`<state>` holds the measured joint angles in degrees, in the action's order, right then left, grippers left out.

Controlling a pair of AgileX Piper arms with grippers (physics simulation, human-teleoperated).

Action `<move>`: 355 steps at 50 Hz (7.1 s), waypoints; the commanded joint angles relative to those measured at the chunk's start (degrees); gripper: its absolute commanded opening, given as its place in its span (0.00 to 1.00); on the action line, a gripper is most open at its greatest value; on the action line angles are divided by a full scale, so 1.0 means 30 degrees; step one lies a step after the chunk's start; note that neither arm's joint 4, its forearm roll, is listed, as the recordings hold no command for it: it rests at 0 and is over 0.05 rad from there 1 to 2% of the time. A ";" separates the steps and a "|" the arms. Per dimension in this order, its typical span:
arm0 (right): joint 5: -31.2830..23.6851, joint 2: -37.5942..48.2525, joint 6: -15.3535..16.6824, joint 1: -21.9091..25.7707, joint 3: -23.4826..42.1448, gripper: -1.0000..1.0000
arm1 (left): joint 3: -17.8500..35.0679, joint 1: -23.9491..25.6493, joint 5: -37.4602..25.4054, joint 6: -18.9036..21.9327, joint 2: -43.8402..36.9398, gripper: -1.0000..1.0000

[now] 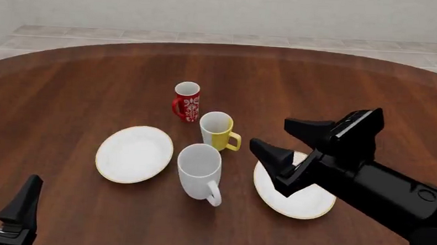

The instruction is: Put the white mug on the left plate.

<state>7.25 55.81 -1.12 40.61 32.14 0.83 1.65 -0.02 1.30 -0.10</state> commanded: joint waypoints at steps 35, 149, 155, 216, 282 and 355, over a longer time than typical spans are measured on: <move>0.3357 0.3440 -0.1284 0.0698 -0.1297 1.00 | 0.0156 0.0054 0.0079 -0.0151 0.0031 1.00; 0.8664 1.2281 -0.2607 0.1825 -0.0686 1.00 | 0.0126 0.0209 0.0078 -0.0309 0.0031 1.00; 0.8786 1.2549 -0.2680 0.1883 -0.0641 1.00 | 0.0130 0.0199 0.0098 -0.0339 0.0032 1.00; 0.9876 1.5337 -0.3182 0.2322 -0.0266 1.00 | 0.0119 0.0286 0.0123 -0.0399 0.0031 1.00; 0.6751 0.9589 0.0347 0.3000 -0.0112 0.00 | 0.0358 0.0194 0.0146 -0.0364 -0.0019 1.00; -0.2635 0.9921 -0.0428 0.3840 0.8974 0.00 | 0.0266 0.0088 0.0252 -0.0406 0.0029 1.00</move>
<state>1.17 83.84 -2.43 51.59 55.50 1.68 1.92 0.72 0.17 -0.02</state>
